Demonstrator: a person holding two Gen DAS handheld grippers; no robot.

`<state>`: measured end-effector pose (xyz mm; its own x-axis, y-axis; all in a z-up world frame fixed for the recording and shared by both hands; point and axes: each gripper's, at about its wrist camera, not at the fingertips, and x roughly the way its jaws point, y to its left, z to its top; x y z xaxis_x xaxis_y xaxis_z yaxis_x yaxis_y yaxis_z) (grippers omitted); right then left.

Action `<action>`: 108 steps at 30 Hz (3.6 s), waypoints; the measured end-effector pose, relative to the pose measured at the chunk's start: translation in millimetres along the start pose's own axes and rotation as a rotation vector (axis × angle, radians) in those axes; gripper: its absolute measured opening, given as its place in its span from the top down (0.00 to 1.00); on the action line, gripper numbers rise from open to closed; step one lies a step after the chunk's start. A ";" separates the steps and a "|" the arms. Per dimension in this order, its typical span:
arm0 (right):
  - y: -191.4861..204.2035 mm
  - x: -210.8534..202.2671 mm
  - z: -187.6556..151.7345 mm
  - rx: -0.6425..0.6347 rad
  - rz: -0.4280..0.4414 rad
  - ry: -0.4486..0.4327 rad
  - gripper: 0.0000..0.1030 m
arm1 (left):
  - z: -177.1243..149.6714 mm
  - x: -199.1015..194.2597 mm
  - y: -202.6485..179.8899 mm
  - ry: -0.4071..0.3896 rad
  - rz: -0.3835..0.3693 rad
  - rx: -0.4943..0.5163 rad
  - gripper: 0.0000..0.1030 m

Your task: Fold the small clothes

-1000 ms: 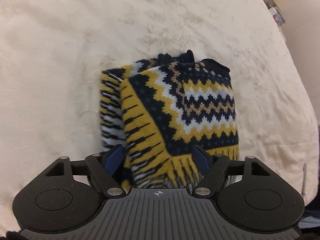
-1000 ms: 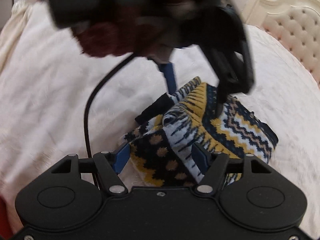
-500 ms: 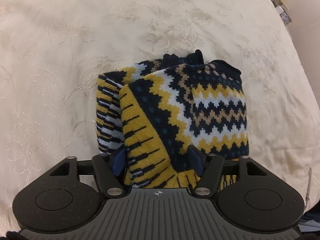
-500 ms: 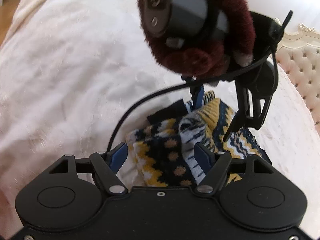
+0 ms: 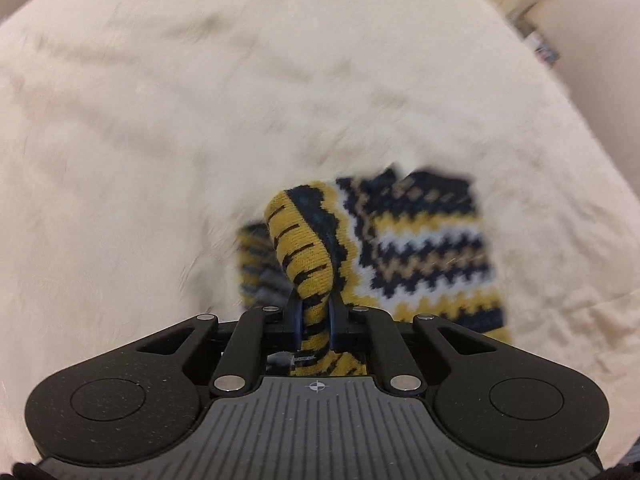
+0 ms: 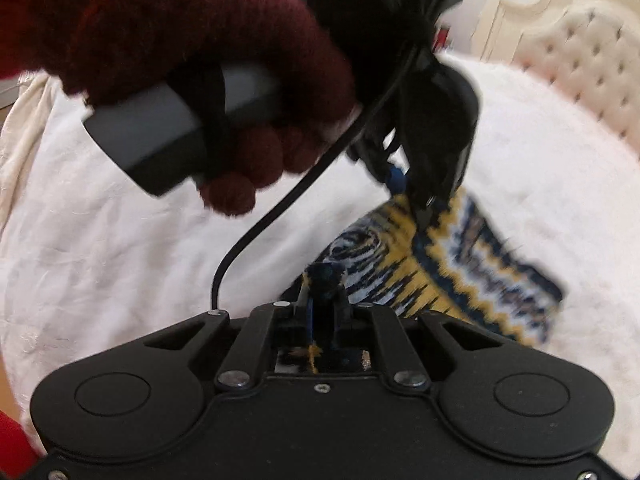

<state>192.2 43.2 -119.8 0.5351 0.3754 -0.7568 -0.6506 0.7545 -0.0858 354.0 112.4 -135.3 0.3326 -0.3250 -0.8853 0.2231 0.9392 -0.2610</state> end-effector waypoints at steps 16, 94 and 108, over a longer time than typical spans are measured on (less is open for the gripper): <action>-84.5 -44.4 -37.3 0.487 0.069 -0.047 0.36 | -16.6 -9.6 21.0 -0.004 -0.129 -0.131 0.55; -147.7 -179.9 -211.3 0.675 -0.042 0.076 0.21 | -263.7 -83.4 -146.0 -0.008 0.067 -0.125 0.33; -119.5 -251.2 -197.6 0.565 -0.147 -0.177 0.01 | -234.3 -154.6 -238.8 -0.316 0.266 0.049 0.25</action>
<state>29.1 -247.7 -47.5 0.7106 0.2929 -0.6397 -0.2028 0.9559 0.2125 34.6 -35.7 -26.3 0.6474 -0.0965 -0.7560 0.1318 0.9912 -0.0137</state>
